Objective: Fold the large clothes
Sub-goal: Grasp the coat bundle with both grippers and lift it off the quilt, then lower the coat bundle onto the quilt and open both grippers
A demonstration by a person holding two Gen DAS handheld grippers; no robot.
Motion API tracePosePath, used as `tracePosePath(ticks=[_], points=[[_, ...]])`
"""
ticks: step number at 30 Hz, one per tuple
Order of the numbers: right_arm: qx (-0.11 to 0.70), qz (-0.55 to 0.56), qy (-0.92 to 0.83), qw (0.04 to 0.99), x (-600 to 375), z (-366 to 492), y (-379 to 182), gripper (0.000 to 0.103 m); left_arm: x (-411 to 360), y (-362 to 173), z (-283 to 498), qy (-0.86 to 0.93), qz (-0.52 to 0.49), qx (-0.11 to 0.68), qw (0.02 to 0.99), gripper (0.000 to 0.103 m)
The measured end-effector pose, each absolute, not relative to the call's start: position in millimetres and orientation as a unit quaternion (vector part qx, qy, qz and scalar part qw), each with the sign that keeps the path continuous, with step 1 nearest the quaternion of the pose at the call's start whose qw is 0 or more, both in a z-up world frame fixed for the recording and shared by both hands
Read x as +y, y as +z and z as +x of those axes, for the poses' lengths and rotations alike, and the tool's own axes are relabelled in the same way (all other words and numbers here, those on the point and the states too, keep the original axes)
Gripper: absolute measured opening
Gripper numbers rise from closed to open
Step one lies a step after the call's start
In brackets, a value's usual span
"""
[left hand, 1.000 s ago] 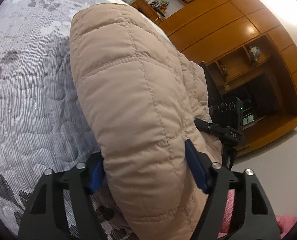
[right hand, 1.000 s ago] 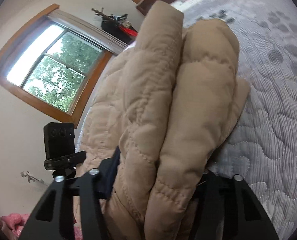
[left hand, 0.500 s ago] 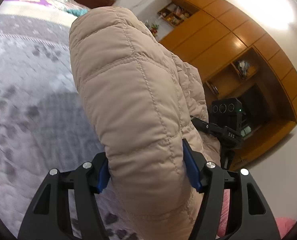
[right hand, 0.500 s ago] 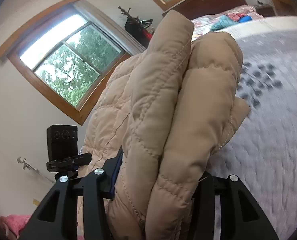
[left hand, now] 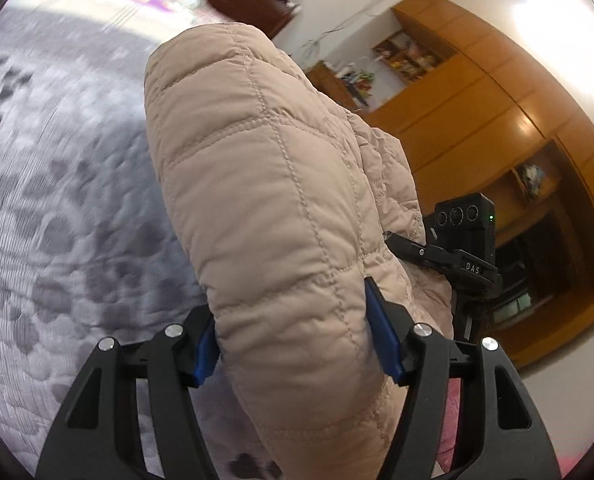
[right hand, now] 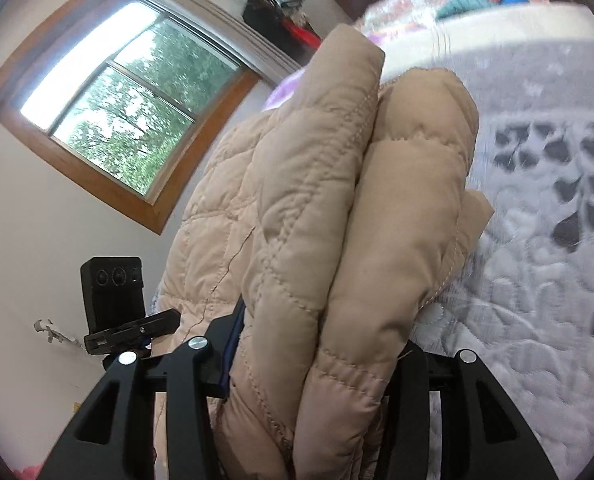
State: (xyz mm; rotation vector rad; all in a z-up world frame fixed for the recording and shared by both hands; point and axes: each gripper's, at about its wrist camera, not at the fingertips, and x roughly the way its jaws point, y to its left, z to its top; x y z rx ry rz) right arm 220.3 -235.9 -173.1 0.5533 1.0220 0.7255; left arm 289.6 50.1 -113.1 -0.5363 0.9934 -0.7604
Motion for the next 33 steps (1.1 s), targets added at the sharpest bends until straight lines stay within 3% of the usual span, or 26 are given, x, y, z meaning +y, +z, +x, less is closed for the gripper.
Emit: tracePosePath(ticks=[5,12,23,29,33], points=[[0.475,0.279,0.337,0.763,-237,225,-196,0.05,58,-135,294,-0.352,-0.26,0.466,0.769,0.067],[0.475,0.25,0.314,0.783,-256,207,-186,0.071,48,-119,284,-0.326,-0.237,0.474,0.783,0.076],[0.459,0.19,0.28,0.821,-284,108,-163,0.073,74,-97,202,-0.273,-0.182,0.437,0.837,0.08],[0.48,0.195,0.254,0.817,-287,104,-175,0.073,68,-112,192,-0.249,-0.165,0.449,0.842,0.081],[0.453,0.186,0.249,0.835,-286,87,-152,0.073,73,-92,175,-0.241,-0.155,0.43,0.856,0.079]])
